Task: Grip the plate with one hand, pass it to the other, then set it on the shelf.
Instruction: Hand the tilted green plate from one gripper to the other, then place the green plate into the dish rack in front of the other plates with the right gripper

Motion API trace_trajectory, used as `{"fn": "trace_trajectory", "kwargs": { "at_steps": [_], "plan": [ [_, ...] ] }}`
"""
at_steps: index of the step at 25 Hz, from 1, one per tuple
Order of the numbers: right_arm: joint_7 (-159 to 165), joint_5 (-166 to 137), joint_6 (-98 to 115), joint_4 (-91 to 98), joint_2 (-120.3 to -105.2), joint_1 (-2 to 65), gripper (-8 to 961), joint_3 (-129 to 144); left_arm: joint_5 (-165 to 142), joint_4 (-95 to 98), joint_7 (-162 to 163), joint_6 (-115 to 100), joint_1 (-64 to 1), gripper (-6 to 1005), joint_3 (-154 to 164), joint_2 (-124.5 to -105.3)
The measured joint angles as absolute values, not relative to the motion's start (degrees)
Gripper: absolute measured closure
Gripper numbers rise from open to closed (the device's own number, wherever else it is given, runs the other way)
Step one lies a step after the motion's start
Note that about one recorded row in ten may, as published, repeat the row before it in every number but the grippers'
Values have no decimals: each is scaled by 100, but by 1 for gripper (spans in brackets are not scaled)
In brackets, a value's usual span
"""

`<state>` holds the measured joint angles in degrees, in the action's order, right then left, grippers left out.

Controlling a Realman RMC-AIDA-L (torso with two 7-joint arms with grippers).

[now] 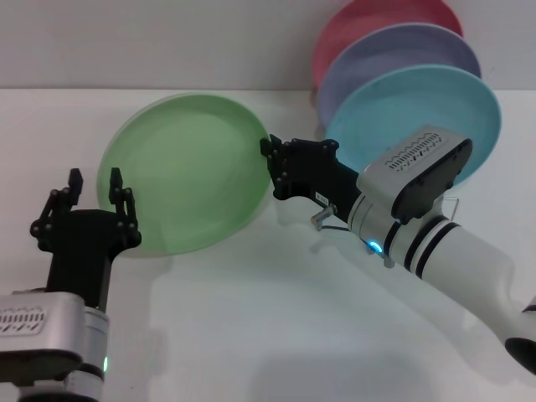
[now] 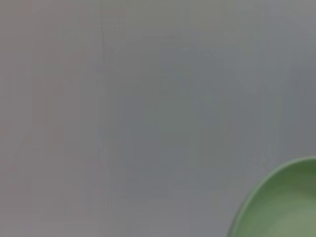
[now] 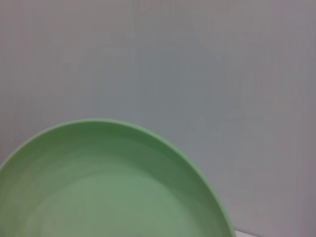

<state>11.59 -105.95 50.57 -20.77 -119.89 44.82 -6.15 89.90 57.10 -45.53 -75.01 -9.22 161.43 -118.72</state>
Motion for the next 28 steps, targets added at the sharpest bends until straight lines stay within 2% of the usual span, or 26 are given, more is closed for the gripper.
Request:
{"fn": "trace_trajectory", "kwargs": {
  "at_steps": [5, 8, 13, 16, 28],
  "plan": [
    [1159, -10590, 5057, -2063, -11989, 4482, 939, -615, 8643, 5758, -4046, -8120, -722, 581, 16101, -11842],
    [1159, -10598, 5063, -2061, -11989, 4482, 940, -618, 8475, 5747, -3580, -8591, -596, 583, 16082, -11821],
    [1159, -10614, 5294, -2109, -11988, 4473, 940, -673, 8059, 5431, -2281, -8964, -458, 586, 15588, -11674],
    [1159, -10616, 5602, -2217, -11960, 4412, 940, -724, 7853, 5055, -1498, -8812, -521, 588, 15189, -11573],
    [734, -10618, 7054, -2600, -11889, 3635, 939, -1315, 6487, 4294, 248, -7326, -640, 591, 13130, -11396]
  ]
}}
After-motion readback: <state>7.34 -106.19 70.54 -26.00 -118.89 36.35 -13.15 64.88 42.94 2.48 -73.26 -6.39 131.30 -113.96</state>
